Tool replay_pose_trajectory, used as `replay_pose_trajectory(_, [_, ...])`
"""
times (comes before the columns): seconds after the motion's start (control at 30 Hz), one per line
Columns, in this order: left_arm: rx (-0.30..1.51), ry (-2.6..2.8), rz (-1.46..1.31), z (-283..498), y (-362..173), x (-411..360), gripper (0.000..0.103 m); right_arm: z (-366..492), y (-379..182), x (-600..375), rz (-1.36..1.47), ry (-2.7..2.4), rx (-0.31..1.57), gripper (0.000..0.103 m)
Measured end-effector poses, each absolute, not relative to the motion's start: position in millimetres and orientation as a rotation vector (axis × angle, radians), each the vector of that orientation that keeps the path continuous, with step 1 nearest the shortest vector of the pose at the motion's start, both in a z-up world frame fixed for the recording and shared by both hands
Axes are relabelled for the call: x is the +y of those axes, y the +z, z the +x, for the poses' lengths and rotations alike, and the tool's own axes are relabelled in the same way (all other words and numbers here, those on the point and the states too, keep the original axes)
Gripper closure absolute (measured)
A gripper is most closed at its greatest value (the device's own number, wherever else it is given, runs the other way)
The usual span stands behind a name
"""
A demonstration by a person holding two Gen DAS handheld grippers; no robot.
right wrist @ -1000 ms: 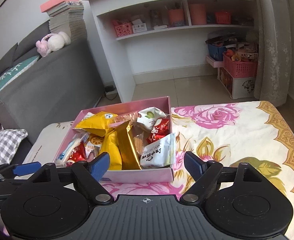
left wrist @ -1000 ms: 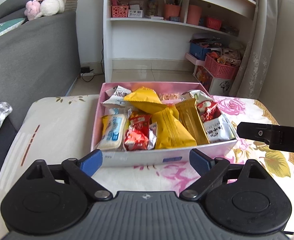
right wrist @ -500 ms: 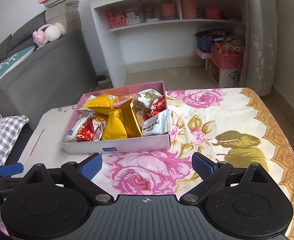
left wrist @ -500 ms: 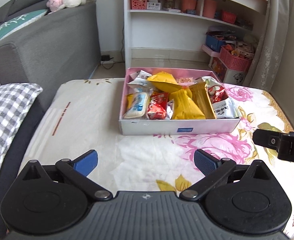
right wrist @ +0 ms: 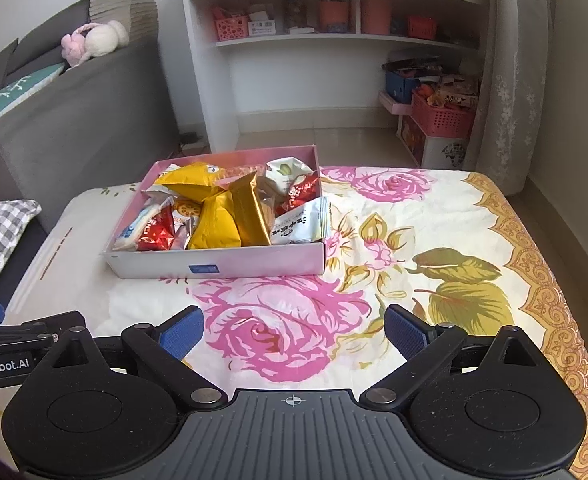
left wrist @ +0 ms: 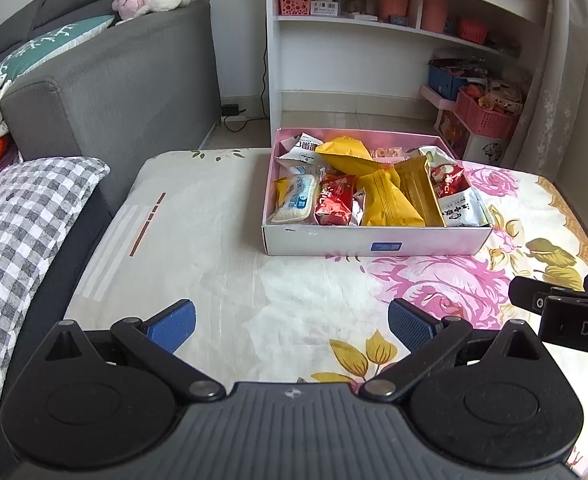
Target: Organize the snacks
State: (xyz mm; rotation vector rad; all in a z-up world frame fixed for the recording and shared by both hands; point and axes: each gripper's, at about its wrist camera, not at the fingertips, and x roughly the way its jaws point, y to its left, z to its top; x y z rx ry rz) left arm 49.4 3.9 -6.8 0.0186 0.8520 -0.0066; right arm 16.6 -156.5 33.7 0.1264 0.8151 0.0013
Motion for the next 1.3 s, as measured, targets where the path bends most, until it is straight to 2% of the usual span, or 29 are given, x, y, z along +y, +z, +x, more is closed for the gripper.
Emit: replay_pose_trajectory(1.3, [0.86, -0.002, 0.047, 47.3, -9.3, -0.6, 0.0, 15.8, 31.2, -147.7, 0.111, 0.02, 0.835, 0.005])
